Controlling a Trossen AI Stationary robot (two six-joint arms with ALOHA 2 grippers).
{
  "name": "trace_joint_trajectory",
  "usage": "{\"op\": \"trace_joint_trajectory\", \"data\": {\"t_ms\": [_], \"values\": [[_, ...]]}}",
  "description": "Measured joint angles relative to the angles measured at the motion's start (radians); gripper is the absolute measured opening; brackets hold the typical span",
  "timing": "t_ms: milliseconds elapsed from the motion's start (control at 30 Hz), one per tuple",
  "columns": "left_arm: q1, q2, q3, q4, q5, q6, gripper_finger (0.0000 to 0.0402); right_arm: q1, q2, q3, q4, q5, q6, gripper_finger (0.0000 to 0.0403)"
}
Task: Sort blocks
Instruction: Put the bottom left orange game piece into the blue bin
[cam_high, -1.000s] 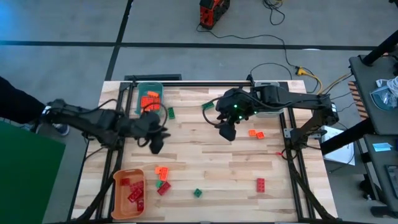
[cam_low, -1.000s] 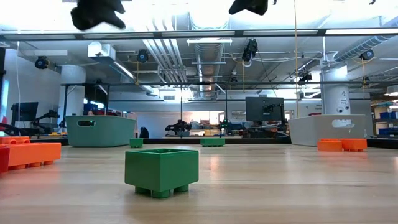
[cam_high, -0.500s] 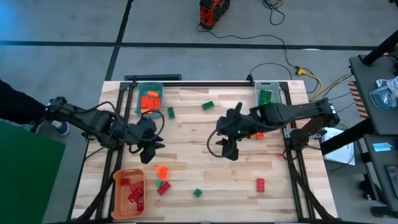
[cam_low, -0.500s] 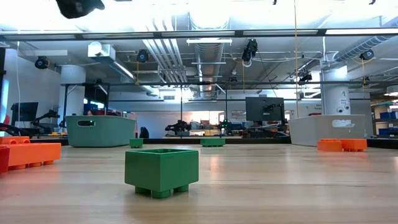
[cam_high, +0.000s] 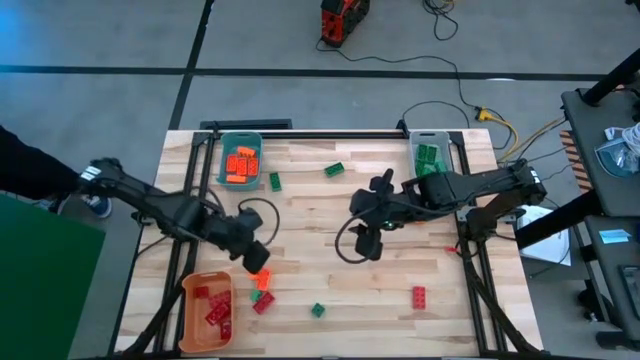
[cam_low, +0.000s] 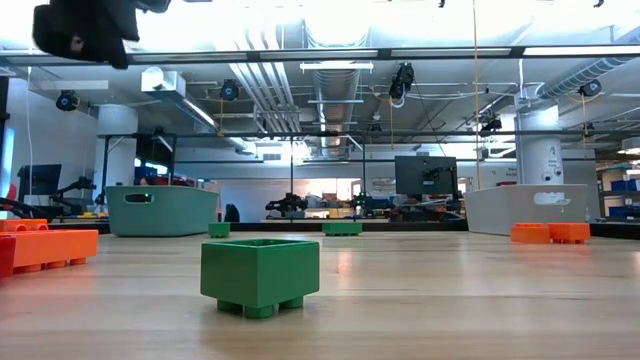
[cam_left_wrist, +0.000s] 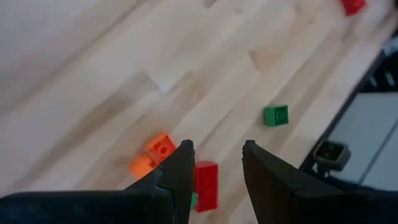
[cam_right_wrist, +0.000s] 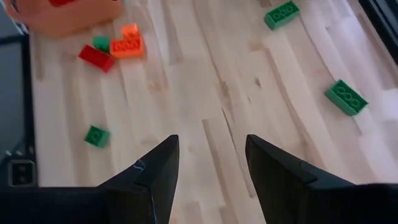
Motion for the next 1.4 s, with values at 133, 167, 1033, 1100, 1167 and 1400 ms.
{"op": "trace_joint_trajectory", "data": {"t_ms": [133, 167, 1033, 1100, 1167, 1400], "values": [[0.002, 0.065, 0.000, 0.015, -0.009, -0.162, 0.0114, -0.003, 0.000, 0.000, -0.047, 0.019, -0.024, 0.0180], [0.001, 0.080, 0.000, 0.012, -0.007, -0.196, 0.0114, -0.003, 0.000, 0.000, -0.057, 0.024, -0.026, 0.0182], [-0.029, 0.391, 0.000, 0.013, 0.112, -0.350, 0.0195, -0.022, -0.060, 0.000, -0.089, 0.076, -0.108, 0.0190], [-0.030, 0.413, 0.005, 0.015, 0.112, -0.348, 0.0211, -0.022, -0.060, 0.000, -0.089, 0.076, -0.115, 0.0191], [-0.031, 0.435, 0.011, 0.018, 0.110, -0.344, 0.0224, -0.022, -0.060, 0.000, -0.089, 0.076, -0.116, 0.0191], [-0.031, 0.494, 0.012, 0.019, 0.107, -0.337, 0.0237, -0.022, -0.060, 0.000, -0.089, 0.076, -0.116, 0.0192]]}}
